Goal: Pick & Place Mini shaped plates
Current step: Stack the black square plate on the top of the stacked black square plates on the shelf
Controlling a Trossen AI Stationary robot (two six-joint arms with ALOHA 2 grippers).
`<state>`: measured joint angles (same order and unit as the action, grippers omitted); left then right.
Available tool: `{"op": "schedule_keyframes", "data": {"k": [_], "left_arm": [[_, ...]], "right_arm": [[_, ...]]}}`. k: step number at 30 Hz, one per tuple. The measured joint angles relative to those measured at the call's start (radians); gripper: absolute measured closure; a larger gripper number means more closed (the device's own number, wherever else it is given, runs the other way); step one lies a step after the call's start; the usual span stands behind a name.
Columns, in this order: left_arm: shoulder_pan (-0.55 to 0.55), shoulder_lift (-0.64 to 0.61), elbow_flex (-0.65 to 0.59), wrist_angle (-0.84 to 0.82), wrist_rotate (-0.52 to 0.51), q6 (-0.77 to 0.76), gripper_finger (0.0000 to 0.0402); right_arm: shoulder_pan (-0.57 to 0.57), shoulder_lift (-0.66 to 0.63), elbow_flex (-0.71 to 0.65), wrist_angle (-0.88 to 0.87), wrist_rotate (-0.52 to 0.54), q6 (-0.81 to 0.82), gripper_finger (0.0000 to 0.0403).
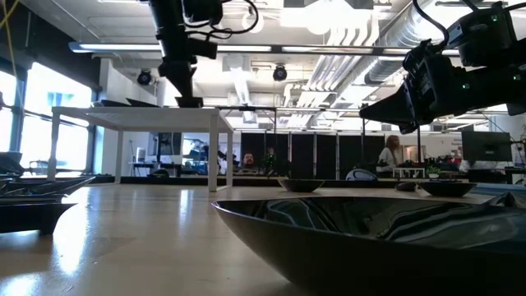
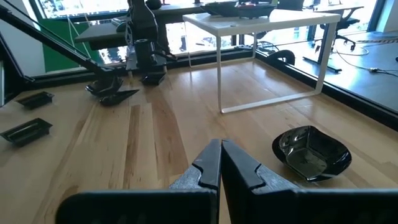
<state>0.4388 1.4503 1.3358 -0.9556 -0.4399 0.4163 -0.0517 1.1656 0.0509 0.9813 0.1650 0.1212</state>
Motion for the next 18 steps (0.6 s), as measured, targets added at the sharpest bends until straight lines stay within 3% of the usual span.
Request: {"op": "schedule_keyframes", "data": {"k": [18], "left_arm": [[0.0,0.001,-0.001,-0.019,0.006,-0.003,0.0393]], "right_arm": [[0.0,0.0,0.0,0.002,0.0,-0.002,0.0403]]}}
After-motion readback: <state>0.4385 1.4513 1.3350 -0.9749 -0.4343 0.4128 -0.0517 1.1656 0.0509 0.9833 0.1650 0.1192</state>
